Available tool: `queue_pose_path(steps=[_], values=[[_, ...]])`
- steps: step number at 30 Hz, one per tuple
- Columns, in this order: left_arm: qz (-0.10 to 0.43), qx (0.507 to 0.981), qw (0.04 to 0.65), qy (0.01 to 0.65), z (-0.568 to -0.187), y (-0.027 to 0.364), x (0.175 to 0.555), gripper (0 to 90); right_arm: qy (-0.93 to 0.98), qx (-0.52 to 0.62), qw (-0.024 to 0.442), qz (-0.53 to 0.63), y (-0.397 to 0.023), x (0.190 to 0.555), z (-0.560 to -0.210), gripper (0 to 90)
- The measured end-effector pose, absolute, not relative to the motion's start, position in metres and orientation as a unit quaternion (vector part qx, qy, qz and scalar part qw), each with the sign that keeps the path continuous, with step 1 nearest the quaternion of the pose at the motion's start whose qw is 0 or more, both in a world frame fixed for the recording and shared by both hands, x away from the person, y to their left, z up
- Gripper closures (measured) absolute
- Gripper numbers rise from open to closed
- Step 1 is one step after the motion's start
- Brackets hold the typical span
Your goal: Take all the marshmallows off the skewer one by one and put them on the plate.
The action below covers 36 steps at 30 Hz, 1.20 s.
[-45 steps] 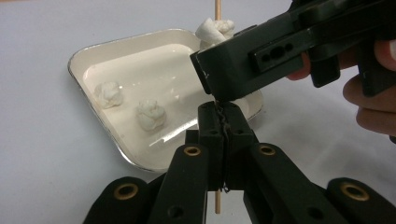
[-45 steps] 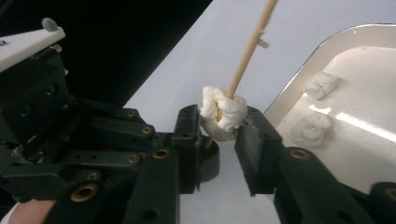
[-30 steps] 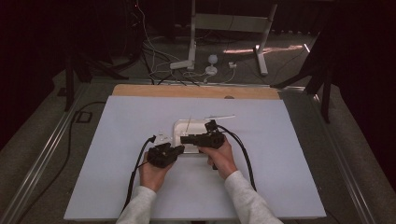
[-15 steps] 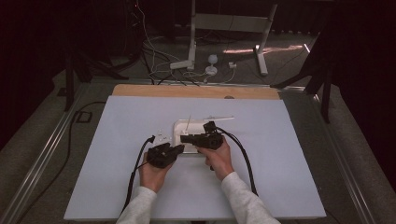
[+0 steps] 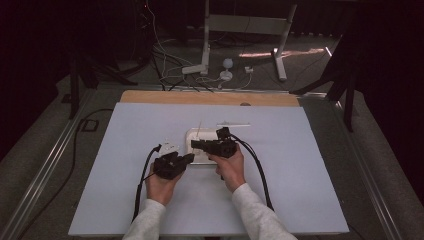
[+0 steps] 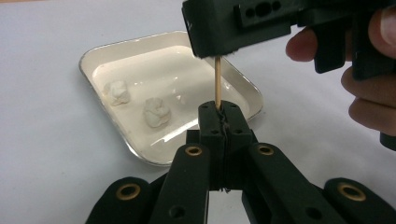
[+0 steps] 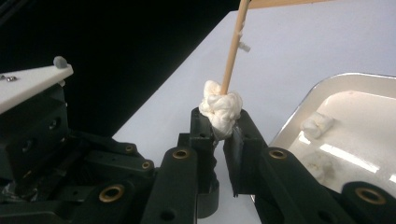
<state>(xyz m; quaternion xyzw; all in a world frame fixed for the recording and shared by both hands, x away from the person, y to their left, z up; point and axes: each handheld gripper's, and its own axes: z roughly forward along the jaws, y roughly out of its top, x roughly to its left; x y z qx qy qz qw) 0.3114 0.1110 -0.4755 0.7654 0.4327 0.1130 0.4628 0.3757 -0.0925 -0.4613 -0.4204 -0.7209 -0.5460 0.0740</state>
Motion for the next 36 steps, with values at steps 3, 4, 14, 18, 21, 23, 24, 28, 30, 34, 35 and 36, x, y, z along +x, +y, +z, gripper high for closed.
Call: queue_pose_path(steps=[3,4,14,18,21,23,24,28,30,34,35,36], values=[[0.111,0.774,0.446,0.435,-0.477,0.110,0.312,90.0,-0.717,-0.424,0.071,-0.549,-0.092,0.376,-0.460,81.9],[0.112,0.780,0.443,0.427,-0.483,0.108,0.310,90.0,-0.707,-0.432,0.058,-0.557,-0.095,0.376,-0.458,83.1],[0.113,0.789,0.438,0.415,-0.482,0.102,0.306,90.0,-0.691,-0.450,0.053,-0.563,-0.126,0.396,-0.437,83.2],[0.118,0.791,0.432,0.417,-0.482,0.103,0.306,90.0,-0.692,-0.448,0.043,-0.564,-0.125,0.396,-0.435,83.3],[0.118,0.801,0.401,0.427,-0.493,0.106,0.306,90.0,-0.670,-0.460,0.027,-0.582,-0.134,0.400,-0.429,83.9],[0.111,0.791,0.412,0.438,-0.495,0.110,0.308,90.0,-0.673,-0.454,0.029,-0.583,-0.143,0.402,-0.420,83.7],[0.112,0.786,0.421,0.439,-0.492,0.110,0.309,90.0,-0.686,-0.445,0.028,-0.575,-0.144,0.402,-0.417,83.5],[0.126,0.781,0.431,0.434,-0.483,0.109,0.309,90.0,-0.722,-0.428,0.023,-0.543,-0.138,0.399,-0.420,82.9],[0.127,0.779,0.433,0.434,-0.482,0.110,0.308,90.0,-0.726,-0.427,0.029,-0.538,-0.135,0.398,-0.425,82.0],[0.129,0.779,0.435,0.433,-0.481,0.112,0.308,90.0,-0.737,-0.422,0.038,-0.526,-0.131,0.397,-0.432,76.3],[0.129,0.780,0.434,0.432,-0.481,0.112,0.308,90.0,-0.739,-0.422,0.040,-0.524,-0.131,0.398,-0.433,73.7],[0.128,0.781,0.434,0.431,-0.482,0.111,0.308,90.0,-0.739,-0.423,0.041,-0.522,-0.130,0.398,-0.434,73.2]])
